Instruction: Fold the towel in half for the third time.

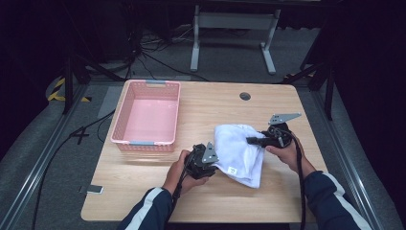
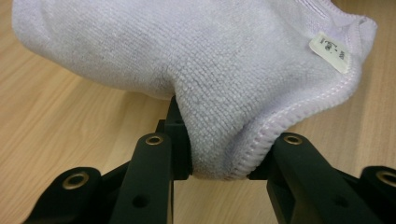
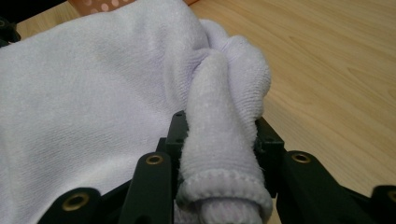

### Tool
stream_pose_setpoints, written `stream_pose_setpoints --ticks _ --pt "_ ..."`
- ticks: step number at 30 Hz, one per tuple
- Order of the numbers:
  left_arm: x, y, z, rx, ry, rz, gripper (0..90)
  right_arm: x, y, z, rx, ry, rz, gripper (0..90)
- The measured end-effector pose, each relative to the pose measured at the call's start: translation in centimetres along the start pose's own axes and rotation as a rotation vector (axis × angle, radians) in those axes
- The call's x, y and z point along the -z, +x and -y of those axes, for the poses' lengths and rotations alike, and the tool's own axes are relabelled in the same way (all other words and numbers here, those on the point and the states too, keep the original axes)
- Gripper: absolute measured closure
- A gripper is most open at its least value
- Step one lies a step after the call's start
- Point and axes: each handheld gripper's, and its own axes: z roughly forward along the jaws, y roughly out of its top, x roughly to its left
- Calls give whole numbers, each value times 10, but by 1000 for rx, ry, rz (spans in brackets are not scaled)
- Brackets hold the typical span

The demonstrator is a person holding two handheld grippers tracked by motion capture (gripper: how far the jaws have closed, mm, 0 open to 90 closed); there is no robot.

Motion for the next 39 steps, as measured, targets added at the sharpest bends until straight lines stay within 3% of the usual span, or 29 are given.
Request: stream_pose_setpoints --ticks 4,7,12,24,34,39 --pt "14 7 4 26 -17 -42 694 -8 4 -15 16 -20 -13 662" --pt "26 13 8 69 -43 -76 693 -14 7 -28 31 -39 -23 662" --pt "44 20 15 94 -53 -147 693 -27 15 -47 57 -55 -40 662" --pt "82 39 27 127 -51 -225 694 -55 31 -95 101 -75 -75 661" --pt "112 57 41 204 -104 -309 694 -83 48 -139 127 -77 -80 661" --pt "127 66 47 222 -132 -347 696 -98 55 -158 136 -77 -90 660"
